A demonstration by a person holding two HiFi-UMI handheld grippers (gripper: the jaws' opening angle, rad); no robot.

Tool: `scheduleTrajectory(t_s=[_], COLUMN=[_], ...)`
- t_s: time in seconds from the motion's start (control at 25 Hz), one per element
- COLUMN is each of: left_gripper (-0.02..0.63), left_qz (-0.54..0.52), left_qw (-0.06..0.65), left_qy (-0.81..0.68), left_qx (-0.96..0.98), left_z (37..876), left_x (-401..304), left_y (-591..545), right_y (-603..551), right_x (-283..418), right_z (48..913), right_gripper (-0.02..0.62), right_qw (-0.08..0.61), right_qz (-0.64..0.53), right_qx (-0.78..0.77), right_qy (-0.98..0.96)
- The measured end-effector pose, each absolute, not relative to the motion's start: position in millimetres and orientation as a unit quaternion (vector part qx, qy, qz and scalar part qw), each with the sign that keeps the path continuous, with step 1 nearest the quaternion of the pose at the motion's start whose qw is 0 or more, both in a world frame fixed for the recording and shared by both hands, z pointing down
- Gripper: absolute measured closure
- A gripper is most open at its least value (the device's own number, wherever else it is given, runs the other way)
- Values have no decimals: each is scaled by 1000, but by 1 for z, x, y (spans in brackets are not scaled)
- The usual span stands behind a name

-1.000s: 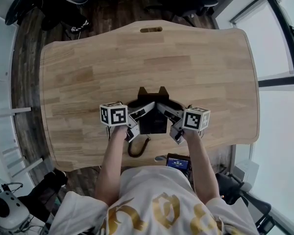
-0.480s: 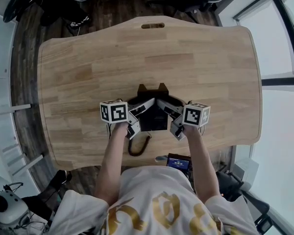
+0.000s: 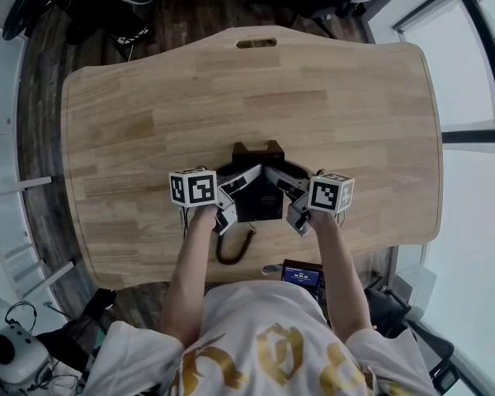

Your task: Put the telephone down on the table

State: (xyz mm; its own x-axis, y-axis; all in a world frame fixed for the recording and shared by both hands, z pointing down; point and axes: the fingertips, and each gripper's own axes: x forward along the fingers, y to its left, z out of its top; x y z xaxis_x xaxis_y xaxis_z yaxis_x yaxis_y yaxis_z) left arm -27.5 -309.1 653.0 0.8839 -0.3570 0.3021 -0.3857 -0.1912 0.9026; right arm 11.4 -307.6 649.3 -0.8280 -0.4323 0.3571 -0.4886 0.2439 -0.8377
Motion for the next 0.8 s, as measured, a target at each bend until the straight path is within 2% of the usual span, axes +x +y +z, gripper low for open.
scheduleTrajectory(t_s=[0.4, 0.8], left_gripper=[353, 319], left_qz=[24, 83], left_qw=[588, 547], left_qy=[-254, -297], left_qx=[768, 778], left_z=[653, 653], left_x=[-28, -35], left_y=[-305, -310], right_y=[-304, -306], right_x=[15, 17], right_z=[649, 648], right_gripper=[379, 373], right_qw=[29, 53], right_qz=[527, 503], right_qx=[308, 343], right_qy=[-791, -792])
